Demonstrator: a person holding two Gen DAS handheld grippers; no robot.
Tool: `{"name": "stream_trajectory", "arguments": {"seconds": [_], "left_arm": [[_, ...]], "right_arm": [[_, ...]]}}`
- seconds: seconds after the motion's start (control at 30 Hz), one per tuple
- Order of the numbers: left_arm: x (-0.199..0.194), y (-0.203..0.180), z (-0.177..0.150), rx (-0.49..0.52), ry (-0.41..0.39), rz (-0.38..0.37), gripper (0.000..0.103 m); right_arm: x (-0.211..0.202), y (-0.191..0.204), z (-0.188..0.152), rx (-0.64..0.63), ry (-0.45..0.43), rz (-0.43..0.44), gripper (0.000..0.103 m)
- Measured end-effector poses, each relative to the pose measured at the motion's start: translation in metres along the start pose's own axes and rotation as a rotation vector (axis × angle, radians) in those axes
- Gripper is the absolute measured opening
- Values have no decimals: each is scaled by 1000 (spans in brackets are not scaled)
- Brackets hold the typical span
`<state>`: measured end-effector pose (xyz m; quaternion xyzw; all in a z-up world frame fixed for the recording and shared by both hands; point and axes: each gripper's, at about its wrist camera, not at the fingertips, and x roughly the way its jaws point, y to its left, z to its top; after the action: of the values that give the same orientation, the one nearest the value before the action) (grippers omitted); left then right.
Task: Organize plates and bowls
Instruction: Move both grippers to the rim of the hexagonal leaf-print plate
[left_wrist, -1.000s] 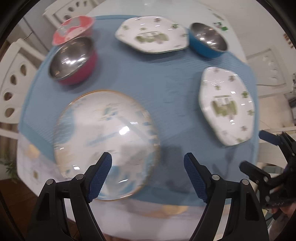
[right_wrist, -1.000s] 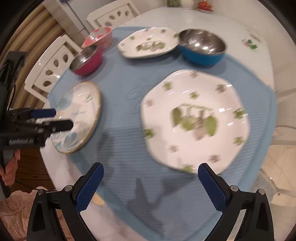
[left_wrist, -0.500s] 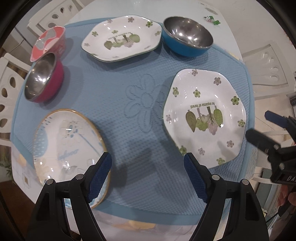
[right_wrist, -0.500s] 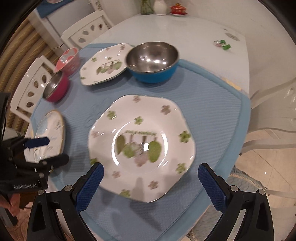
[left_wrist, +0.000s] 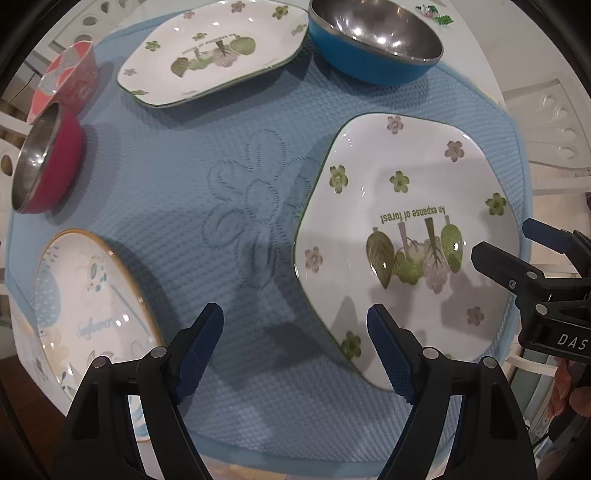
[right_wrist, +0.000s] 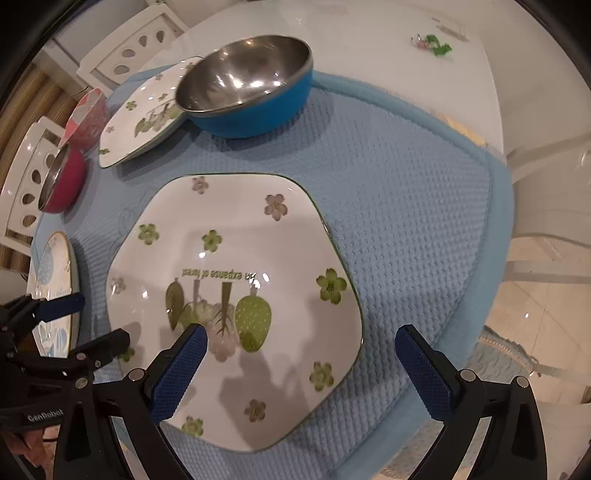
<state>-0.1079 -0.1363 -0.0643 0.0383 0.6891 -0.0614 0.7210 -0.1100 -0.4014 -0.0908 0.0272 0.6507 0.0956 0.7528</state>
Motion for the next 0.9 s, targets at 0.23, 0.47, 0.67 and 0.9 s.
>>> {"name": "stream_trajectory", "arguments": {"seconds": [0.23,0.47,0.67,0.9], "left_arm": [[21,-8,14,8,33,0,79],[31,-17,30,36,8,-28,81],[38,-19,44,16,-22,-71,91],[34,-27,47,54,-79,-137,62]], "right_arm": [[22,-4,7,15,29,52,102],[29,-9,7,31,12,91,101],[24,-21,2,75,-33,128,101],[13,-27,-7,48,-38,94,72]]}}
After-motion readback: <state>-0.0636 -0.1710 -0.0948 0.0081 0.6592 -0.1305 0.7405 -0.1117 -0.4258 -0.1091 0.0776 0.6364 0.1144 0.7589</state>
